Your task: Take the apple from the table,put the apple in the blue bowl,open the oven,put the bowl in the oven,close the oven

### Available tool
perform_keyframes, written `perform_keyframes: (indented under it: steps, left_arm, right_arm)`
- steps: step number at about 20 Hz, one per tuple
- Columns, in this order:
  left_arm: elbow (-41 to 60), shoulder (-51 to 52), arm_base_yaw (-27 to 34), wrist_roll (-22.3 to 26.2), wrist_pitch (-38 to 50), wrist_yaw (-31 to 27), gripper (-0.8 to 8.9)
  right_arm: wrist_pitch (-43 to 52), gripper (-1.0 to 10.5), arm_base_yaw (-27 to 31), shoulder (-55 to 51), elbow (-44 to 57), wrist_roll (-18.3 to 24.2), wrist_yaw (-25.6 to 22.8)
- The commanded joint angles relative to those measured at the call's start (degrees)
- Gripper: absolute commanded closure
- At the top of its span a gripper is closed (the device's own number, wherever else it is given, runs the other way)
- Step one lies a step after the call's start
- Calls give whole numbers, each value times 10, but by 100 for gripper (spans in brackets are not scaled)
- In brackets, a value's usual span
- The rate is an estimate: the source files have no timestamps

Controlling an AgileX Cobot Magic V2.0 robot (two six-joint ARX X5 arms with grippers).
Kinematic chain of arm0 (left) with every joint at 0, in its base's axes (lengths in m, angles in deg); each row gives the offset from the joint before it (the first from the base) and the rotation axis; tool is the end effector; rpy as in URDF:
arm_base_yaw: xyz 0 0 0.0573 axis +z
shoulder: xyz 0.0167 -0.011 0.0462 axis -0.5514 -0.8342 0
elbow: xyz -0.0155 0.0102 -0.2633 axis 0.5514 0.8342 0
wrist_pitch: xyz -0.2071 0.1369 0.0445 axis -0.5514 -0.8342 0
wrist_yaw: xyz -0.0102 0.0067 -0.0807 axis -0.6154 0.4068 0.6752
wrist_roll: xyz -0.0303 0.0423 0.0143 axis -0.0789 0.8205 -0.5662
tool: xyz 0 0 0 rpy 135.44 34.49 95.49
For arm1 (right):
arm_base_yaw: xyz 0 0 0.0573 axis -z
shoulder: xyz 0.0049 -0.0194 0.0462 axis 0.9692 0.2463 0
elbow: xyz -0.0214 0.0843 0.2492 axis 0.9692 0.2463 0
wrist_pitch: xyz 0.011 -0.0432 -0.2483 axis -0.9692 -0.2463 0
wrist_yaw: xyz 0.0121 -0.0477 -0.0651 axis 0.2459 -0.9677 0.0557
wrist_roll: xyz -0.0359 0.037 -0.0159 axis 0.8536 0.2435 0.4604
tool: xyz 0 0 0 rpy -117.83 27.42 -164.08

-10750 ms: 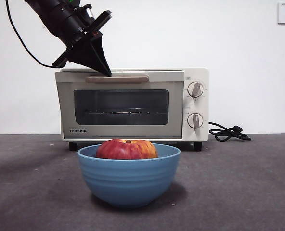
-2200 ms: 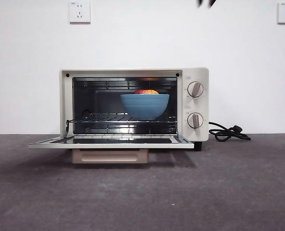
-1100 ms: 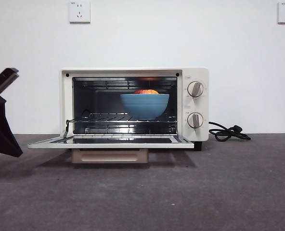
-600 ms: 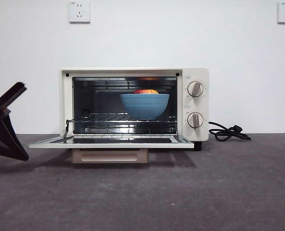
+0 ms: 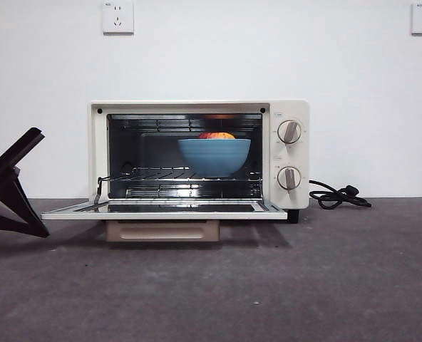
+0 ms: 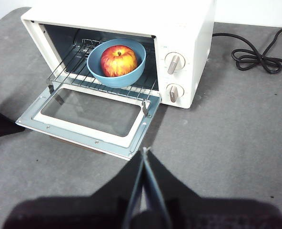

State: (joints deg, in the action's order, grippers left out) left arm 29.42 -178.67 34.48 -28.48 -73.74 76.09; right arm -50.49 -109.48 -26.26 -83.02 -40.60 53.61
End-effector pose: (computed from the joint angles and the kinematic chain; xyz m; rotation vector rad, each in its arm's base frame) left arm 0.2839 -0.0121 0.1370 -0.9035 1.0832 -0.2477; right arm 0.1160 0.0721 0.3673 -0.0244 0.4907 0.3858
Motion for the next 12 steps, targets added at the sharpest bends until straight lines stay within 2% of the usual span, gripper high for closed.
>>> perform_keyframes:
  steps: [1, 12]
  left_arm:
    - [4, -3, 2, -17, 10, 5, 821]
    - [4, -3, 2, -27, 45, 43, 821]
  right_arm:
    - [3, 952, 0, 0, 7, -10, 2]
    - [2, 952, 0, 0, 7, -19, 2]
